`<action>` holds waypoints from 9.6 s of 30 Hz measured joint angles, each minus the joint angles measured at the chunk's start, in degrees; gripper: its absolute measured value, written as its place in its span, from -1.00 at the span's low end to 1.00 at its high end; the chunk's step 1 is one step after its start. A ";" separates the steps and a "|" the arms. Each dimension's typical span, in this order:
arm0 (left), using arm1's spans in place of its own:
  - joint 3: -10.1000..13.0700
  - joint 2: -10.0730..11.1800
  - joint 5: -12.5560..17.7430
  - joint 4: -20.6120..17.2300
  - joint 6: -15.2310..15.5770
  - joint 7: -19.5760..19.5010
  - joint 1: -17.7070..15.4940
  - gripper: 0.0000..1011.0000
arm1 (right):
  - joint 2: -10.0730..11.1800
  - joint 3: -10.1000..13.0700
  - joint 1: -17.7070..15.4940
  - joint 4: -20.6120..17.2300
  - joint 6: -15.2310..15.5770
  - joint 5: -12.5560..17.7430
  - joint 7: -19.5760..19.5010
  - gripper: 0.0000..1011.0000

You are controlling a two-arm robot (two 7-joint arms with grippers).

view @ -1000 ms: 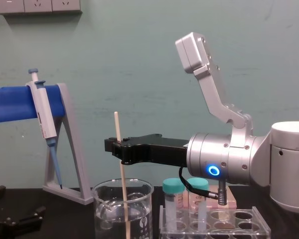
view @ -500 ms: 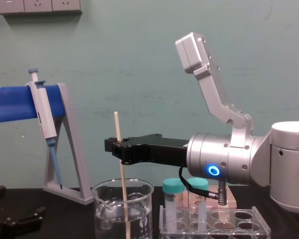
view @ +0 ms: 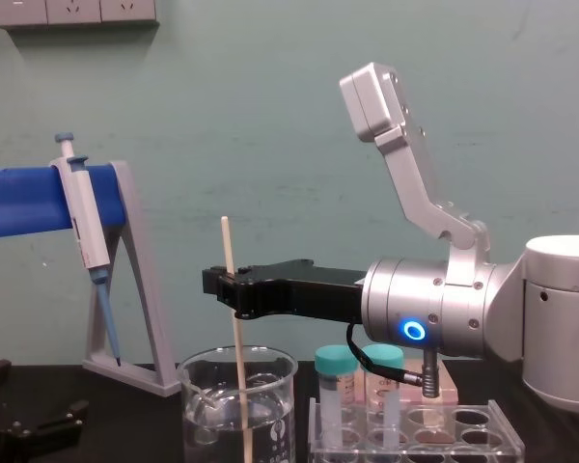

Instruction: Hold the thermometer with one hand and immerse one end into the beaker, then reinsert it into the test tube rack.

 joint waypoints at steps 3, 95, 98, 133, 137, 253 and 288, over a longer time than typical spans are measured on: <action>0.00 0.00 0.00 0.00 0.00 0.00 0.00 0.99 | 0.00 0.00 0.00 0.00 0.00 0.00 0.00 -0.91; 0.00 0.00 0.00 0.00 0.00 0.00 0.00 0.99 | 0.00 0.00 0.00 0.00 0.00 0.00 0.00 -0.91; 0.00 0.00 0.00 0.00 0.00 0.00 0.00 0.99 | 0.00 0.00 0.00 0.00 0.00 0.00 0.00 -0.91; 0.00 0.00 0.00 0.00 0.00 0.00 0.00 0.99 | 0.00 0.00 0.00 0.00 0.00 0.00 0.00 -0.91; 0.00 0.00 0.00 0.00 0.00 0.00 0.00 0.99 | 0.00 0.00 0.00 0.00 0.00 0.00 0.00 -0.91; 0.00 0.00 0.00 0.00 0.00 0.00 0.00 0.99 | 19.96 6.71 -5.32 -12.24 6.36 10.95 1.13 -0.91; 0.00 0.00 0.00 0.00 0.00 0.00 0.00 0.99 | 16.95 6.63 -4.66 -6.26 2.84 8.27 2.64 -0.91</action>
